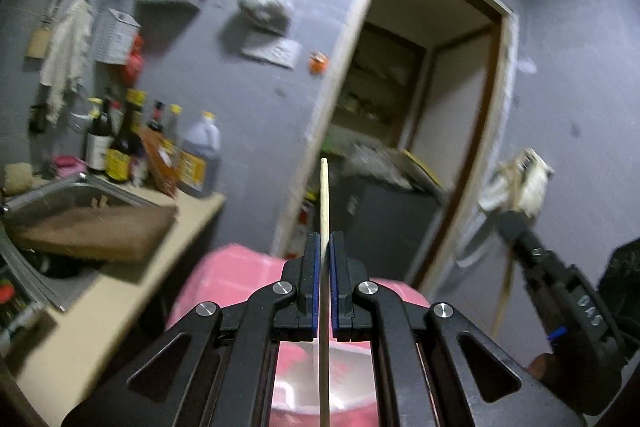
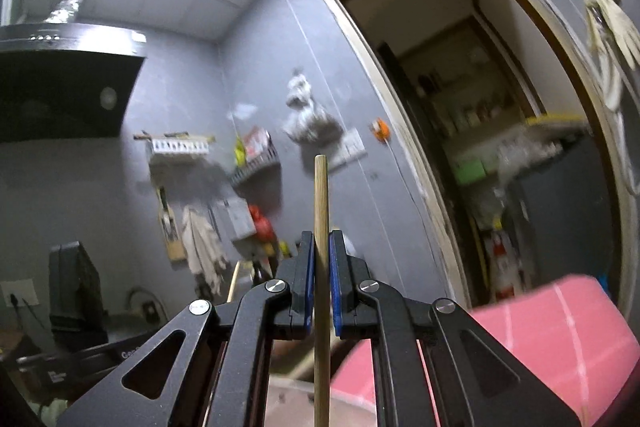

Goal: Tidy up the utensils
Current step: 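Lift both held chopsticks upright and carry them toward the white utensil holder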

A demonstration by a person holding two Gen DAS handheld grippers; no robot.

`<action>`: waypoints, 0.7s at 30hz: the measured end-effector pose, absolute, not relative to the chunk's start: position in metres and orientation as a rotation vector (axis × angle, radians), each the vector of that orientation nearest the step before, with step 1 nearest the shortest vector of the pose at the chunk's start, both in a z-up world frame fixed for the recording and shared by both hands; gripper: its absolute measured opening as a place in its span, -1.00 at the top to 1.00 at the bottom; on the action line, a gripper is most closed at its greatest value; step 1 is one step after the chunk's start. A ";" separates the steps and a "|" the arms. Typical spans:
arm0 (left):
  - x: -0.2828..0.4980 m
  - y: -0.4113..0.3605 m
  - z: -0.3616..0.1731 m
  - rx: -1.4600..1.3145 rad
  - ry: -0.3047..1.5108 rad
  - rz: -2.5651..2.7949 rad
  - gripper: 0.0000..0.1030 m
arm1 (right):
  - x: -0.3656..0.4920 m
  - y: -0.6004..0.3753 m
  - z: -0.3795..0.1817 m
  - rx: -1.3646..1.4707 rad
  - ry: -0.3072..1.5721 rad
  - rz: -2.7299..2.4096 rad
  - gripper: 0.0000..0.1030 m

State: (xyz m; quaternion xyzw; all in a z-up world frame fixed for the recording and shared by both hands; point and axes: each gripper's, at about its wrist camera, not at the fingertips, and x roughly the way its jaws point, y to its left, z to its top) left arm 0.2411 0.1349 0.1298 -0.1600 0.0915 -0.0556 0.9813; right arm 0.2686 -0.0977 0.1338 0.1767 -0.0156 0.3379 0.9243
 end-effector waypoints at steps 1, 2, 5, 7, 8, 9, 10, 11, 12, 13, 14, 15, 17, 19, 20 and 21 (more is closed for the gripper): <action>0.245 0.143 0.129 -0.330 0.170 -0.096 0.95 | 0.272 -0.092 0.137 0.366 -0.059 0.694 0.90; 0.248 0.155 0.129 -0.347 0.149 -0.082 0.95 | 0.275 -0.088 0.138 0.366 -0.081 0.688 0.90; 0.256 0.177 0.126 -0.386 0.093 -0.062 0.95 | 0.279 -0.080 0.140 0.358 -0.161 0.650 0.90; 0.260 0.187 0.124 -0.406 0.061 -0.052 0.95 | 0.281 -0.076 0.139 0.346 -0.207 0.623 0.90; 0.262 0.194 0.123 -0.417 0.045 -0.047 0.95 | 0.281 -0.073 0.138 0.332 -0.226 0.608 0.90; 0.264 0.197 0.120 -0.425 0.032 -0.041 0.95 | 0.282 -0.071 0.136 0.315 -0.244 0.594 0.90; 0.265 0.200 0.119 -0.434 0.022 -0.039 0.95 | 0.283 -0.069 0.133 0.300 -0.254 0.586 0.90; 0.265 0.202 0.117 -0.442 0.014 -0.036 0.95 | 0.284 -0.066 0.131 0.286 -0.260 0.577 0.90; 0.267 0.204 0.115 -0.447 0.012 -0.031 0.95 | 0.286 -0.063 0.128 0.272 -0.264 0.568 0.90; 0.270 0.205 0.110 -0.451 0.012 -0.026 0.95 | 0.288 -0.061 0.126 0.261 -0.263 0.562 0.90; 0.270 0.201 0.108 -0.451 0.015 -0.021 0.95 | 0.290 -0.059 0.123 0.252 -0.259 0.556 0.90; 0.272 0.200 0.105 -0.450 0.018 -0.018 0.95 | 0.292 -0.060 0.119 0.247 -0.252 0.555 0.90; 0.274 0.198 0.098 -0.445 0.020 -0.005 0.95 | 0.296 -0.059 0.112 0.240 -0.241 0.547 0.90; 0.274 0.195 0.092 -0.440 0.025 0.001 0.95 | 0.300 -0.057 0.105 0.229 -0.215 0.541 0.90; 0.275 0.194 0.089 -0.436 0.031 0.004 0.95 | 0.302 -0.056 0.102 0.227 -0.203 0.541 0.90; 0.275 0.192 0.087 -0.429 0.036 0.007 0.95 | 0.303 -0.057 0.099 0.225 -0.189 0.538 0.90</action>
